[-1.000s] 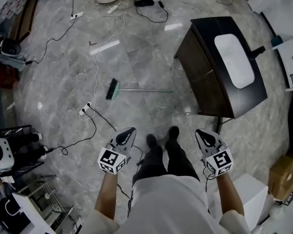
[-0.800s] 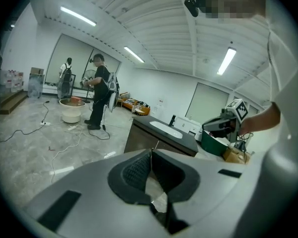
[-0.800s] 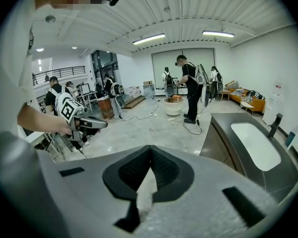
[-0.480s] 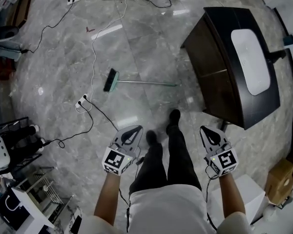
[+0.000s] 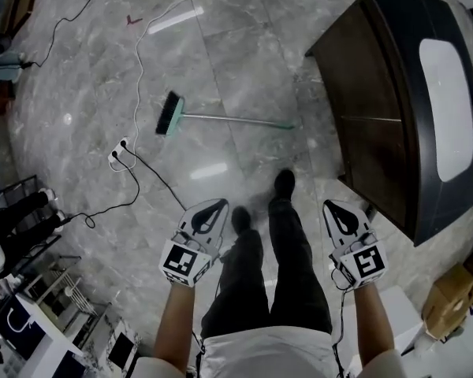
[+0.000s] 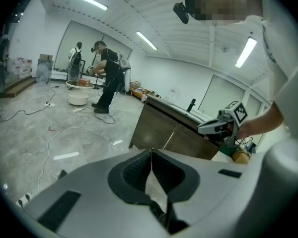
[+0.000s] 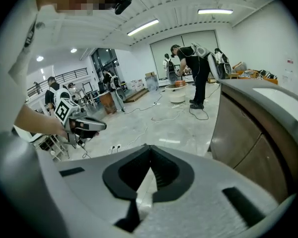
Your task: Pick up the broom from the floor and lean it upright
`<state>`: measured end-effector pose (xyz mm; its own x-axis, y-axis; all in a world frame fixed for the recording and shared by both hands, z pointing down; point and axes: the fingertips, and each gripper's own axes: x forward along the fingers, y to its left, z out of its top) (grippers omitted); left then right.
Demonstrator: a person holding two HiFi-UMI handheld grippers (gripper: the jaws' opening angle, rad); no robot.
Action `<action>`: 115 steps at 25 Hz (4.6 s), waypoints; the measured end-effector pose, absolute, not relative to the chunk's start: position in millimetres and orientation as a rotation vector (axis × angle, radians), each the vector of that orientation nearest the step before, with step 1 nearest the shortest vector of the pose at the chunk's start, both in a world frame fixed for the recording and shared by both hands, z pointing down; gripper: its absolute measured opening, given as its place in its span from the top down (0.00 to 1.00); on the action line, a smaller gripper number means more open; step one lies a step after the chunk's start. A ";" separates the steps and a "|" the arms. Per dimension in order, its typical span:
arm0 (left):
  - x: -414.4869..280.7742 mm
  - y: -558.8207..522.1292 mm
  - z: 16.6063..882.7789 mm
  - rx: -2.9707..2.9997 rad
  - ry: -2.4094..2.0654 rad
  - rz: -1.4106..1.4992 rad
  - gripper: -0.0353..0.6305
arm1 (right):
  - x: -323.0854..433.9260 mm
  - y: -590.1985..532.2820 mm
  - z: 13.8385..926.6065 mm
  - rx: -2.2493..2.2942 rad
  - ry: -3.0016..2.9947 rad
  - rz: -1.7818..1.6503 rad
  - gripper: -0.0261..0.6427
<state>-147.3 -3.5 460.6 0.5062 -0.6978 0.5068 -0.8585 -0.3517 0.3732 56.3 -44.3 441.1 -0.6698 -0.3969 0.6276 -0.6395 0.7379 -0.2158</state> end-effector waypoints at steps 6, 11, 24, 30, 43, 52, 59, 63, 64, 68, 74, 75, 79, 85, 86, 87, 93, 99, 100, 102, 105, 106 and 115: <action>-145.9 -25.2 552.5 2.085 -1.365 0.396 0.93 | 60.5 -76.2 529.0 0.762 -2.375 0.606 0.96; -135.5 -46.4 623.6 2.134 -1.309 0.398 0.93 | 69.3 -96.7 589.9 0.742 -2.388 0.597 0.96; -129.1 -87.6 821.1 2.319 -1.148 0.510 0.93 | 87.2 -123.0 774.1 0.667 -2.433 0.557 0.96; -121.3 -100.2 888.6 2.411 -1.072 0.545 0.93 | 82.6 -126.6 834.1 0.615 -2.495 0.521 0.96; -86.1 -116.9 1027.2 2.569 -0.837 0.705 0.93 | 92.9 -120.0 952.5 0.608 -2.442 0.452 0.96; -72.9 -135.5 1108.2 2.574 -0.701 0.876 0.93 | 90.3 -110.9 1011.8 0.621 -2.439 0.551 0.96; -75.3 -146.1 1165.5 2.552 -0.526 1.075 0.93 | 87.5 -107.9 1045.9 0.589 -2.440 0.592 0.96; -79.0 -145.5 1192.8 2.541 -0.463 1.193 0.89 | 83.4 -103.9 1056.8 0.571 -2.443 0.603 0.96; -80.8 -146.4 1198.6 2.536 -0.460 1.213 0.81 | 82.4 -104.0 1058.5 0.571 -2.443 0.608 0.96; -87.6 -151.5 1216.6 2.529 -0.480 1.288 0.76 | 78.9 -103.2 1061.9 0.555 -2.450 0.604 0.96; -98.0 -151.6 1245.3 2.522 -0.381 1.471 0.68 | 82.3 -102.6 1062.4 0.570 -2.445 0.613 0.96; -98.7 -151.1 1247.5 2.525 -0.359 1.476 0.68 | 83.6 -103.0 1062.5 0.574 -2.443 0.616 0.96; -97.4 -152.2 1244.7 2.542 -0.341 1.447 0.78 | 89.4 -105.2 1060.0 0.577 -2.439 0.618 0.96; -96.1 -150.9 1241.2 2.522 -0.301 1.456 0.80 | 91.9 -113.4 1055.3 0.604 -2.453 0.626 0.96; -95.7 -151.6 1237.0 2.529 -0.293 1.457 0.81 | 90.8 -116.2 1052.7 0.608 -2.460 0.623 0.96; -94.9 -152.7 1231.4 2.538 -0.287 1.454 0.81 | 89.8 -118.7 1049.7 0.610 -2.466 0.618 0.96; -88.6 -171.7 1181.8 2.602 -0.352 1.342 0.82 | 87.4 -128.2 1028.0 0.602 -2.470 0.532 0.96; -84.4 -185.5 1127.3 2.674 -0.403 1.264 0.83 | 82.2 -145.9 990.8 0.662 -2.519 0.471 0.96; -82.8 -185.6 1119.0 2.684 -0.403 1.257 0.83 | 81.6 -148.1 983.7 0.677 -2.528 0.473 0.96; -80.8 -186.6 1102.1 2.701 -0.406 1.239 0.84 | 80.8 -150.7 970.3 0.689 -2.539 0.468 0.96; -78.9 -192.6 1076.6 2.718 -0.435 1.187 0.84 | 81.4 -154.6 951.0 0.690 -2.549 0.433 0.96; -77.8 -195.5 1068.7 2.724 -0.446 1.171 0.84 | 82.7 -156.8 944.5 0.693 -2.549 0.420 0.96; -57.7 -222.8 992.5 2.784 -0.554 1.000 0.84 | 101.7 -173.9 884.5 0.767 -2.561 0.348 0.96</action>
